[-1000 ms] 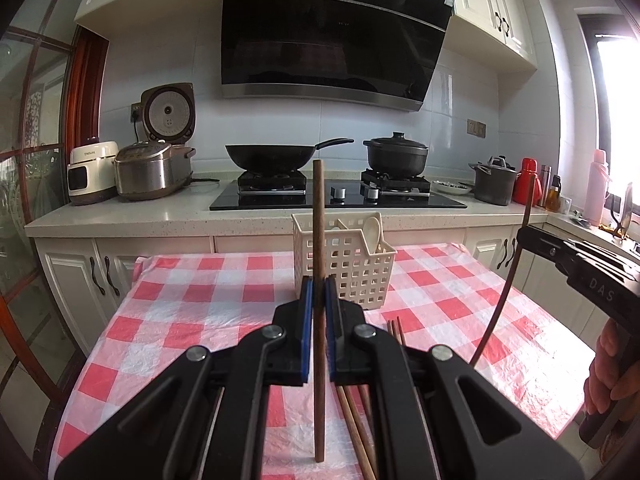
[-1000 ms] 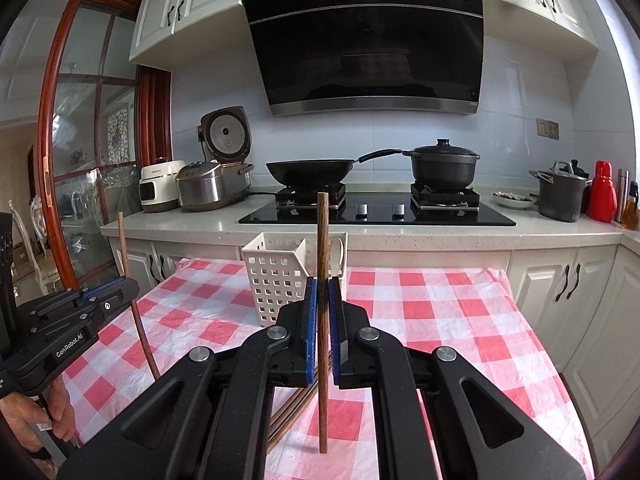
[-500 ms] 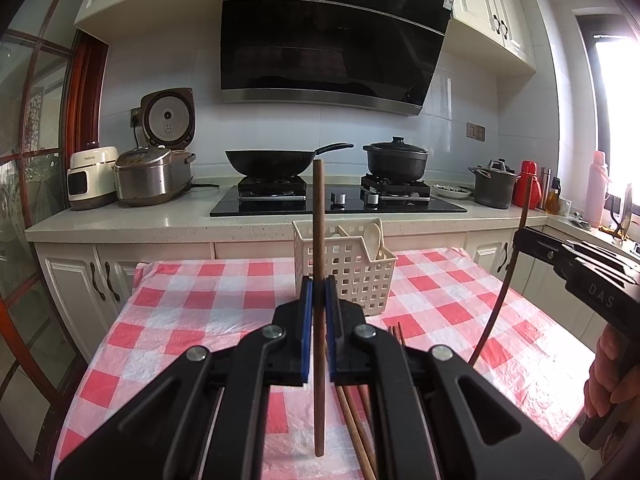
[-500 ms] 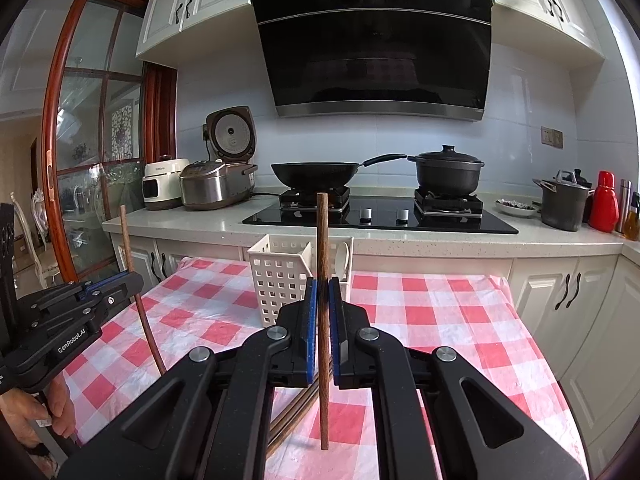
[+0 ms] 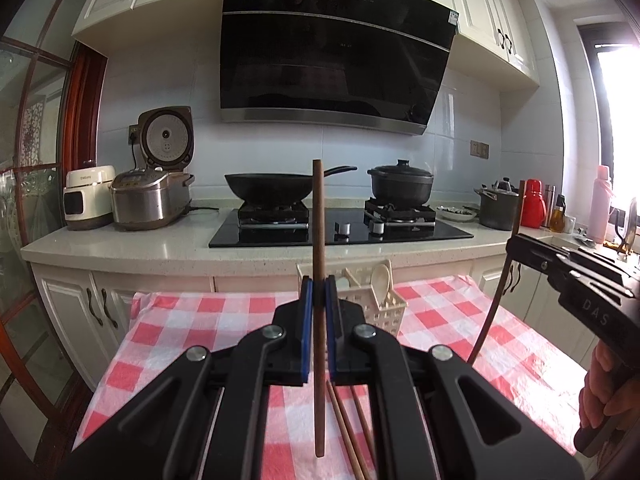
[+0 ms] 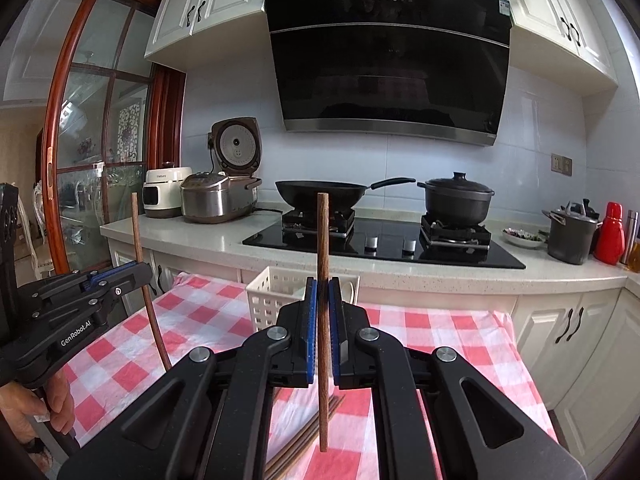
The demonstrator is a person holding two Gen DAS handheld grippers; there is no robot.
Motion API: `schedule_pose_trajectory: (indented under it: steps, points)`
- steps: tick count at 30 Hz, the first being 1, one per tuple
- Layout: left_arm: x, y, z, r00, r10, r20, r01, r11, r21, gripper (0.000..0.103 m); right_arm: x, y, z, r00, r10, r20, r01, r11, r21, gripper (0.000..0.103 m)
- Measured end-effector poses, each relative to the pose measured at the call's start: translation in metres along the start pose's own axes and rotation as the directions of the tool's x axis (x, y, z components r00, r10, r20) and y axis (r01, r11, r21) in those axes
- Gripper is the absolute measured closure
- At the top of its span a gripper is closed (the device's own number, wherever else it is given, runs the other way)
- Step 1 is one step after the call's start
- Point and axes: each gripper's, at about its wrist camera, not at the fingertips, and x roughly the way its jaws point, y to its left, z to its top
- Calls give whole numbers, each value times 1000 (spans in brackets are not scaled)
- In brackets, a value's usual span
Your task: Organize utensils
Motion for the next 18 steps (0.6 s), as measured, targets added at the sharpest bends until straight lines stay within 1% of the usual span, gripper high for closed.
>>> schedule_pose_trajectory:
  steps: [6, 12, 15, 18]
  points:
    - [25, 3, 44, 999, -5, 33, 5, 1000, 5, 97, 31, -4, 32, 1000, 1, 13, -1, 1000, 9, 97]
    - [56, 5, 103, 998, -7, 60, 8, 1000, -16, 97, 66, -2, 69, 1000, -3, 26, 3, 1000, -4, 97]
    - [71, 3, 128, 996, -2, 85, 3, 1000, -16, 97, 82, -3, 83, 999, -1, 42, 1, 1000, -2, 97]
    - [87, 0, 147, 995, 4, 102, -2, 1000, -21, 97, 99, -4, 93, 999, -5, 50, 5, 1000, 2, 97]
